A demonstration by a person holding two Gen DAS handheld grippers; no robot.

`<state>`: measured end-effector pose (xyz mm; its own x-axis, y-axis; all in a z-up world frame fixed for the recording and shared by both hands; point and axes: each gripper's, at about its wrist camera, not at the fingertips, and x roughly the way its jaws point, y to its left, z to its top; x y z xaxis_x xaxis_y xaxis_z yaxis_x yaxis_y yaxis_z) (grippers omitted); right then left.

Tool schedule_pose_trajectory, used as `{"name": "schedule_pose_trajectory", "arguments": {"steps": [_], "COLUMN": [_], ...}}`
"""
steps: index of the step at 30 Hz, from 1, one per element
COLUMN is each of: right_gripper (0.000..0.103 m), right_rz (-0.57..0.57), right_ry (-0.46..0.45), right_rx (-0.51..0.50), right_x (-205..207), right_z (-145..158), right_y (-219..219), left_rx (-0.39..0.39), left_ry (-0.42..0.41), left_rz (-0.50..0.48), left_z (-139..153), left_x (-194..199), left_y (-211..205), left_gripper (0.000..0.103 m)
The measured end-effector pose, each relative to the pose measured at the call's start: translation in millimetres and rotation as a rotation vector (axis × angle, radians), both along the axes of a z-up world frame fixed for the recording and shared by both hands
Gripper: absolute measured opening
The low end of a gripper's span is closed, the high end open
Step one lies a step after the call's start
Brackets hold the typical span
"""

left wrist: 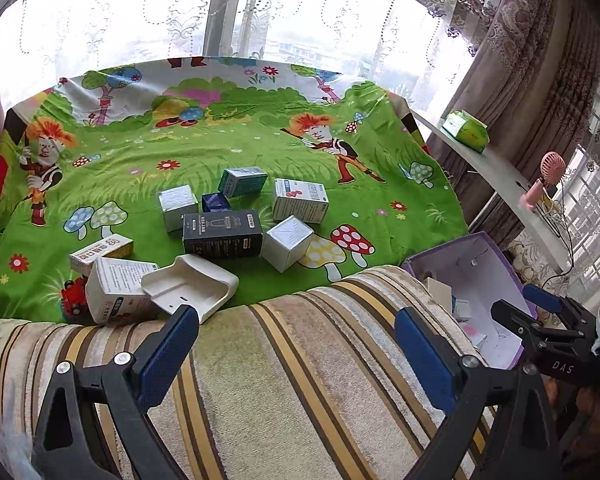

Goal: Organize rigid objects
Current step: 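Move both tools back toward the remaining box pile on the bed, then grasp white Ding Zhi Dental box with left tool while right tool grasps silver box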

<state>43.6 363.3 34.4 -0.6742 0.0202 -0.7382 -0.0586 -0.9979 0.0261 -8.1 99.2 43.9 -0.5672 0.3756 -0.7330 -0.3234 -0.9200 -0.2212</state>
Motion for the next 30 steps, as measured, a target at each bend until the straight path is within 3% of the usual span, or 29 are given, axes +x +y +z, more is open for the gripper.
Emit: {"name": "schedule_pose_trajectory", "arguments": {"steps": [16, 30], "right_gripper": [0.099, 0.099], "right_rz": [0.085, 0.188], "right_ry": [-0.032, -0.063], "right_rx": [-0.037, -0.029], "right_x": [-9, -42], "right_z": [-8, -15], "right_y": [-28, -68], "left_rx": [0.037, 0.068], "left_ry": [-0.023, -0.101], "left_rz": [0.213, 0.295], "left_z": [-10, -24], "left_x": [-1, -37], "left_y": [-104, -151], "left_gripper": [0.095, 0.077]}}
